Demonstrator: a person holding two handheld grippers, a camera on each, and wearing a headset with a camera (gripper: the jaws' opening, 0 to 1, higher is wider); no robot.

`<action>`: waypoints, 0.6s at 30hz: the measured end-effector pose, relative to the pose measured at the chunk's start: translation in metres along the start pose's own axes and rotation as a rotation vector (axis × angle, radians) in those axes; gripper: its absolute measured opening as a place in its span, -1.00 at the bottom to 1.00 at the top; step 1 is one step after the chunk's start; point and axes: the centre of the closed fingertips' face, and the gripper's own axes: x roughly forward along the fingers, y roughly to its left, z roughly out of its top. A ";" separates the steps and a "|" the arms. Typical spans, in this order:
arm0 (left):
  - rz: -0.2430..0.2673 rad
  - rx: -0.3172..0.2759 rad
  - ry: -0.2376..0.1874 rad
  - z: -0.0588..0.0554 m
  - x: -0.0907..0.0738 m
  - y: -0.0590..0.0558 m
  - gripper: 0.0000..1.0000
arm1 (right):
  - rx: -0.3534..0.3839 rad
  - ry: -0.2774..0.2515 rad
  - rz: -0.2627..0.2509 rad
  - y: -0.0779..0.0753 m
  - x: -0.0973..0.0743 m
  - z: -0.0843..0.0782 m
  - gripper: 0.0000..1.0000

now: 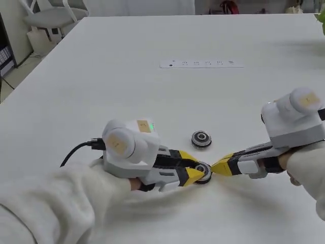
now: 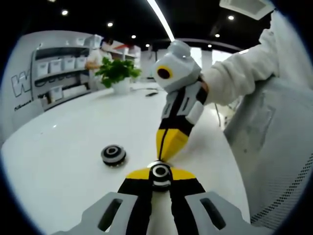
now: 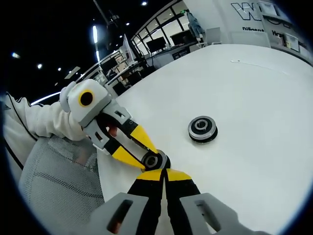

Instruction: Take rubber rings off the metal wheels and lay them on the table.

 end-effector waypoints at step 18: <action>-0.008 0.000 -0.008 0.000 -0.001 0.000 -0.72 | -0.054 0.011 -0.006 0.006 0.000 0.003 -1.00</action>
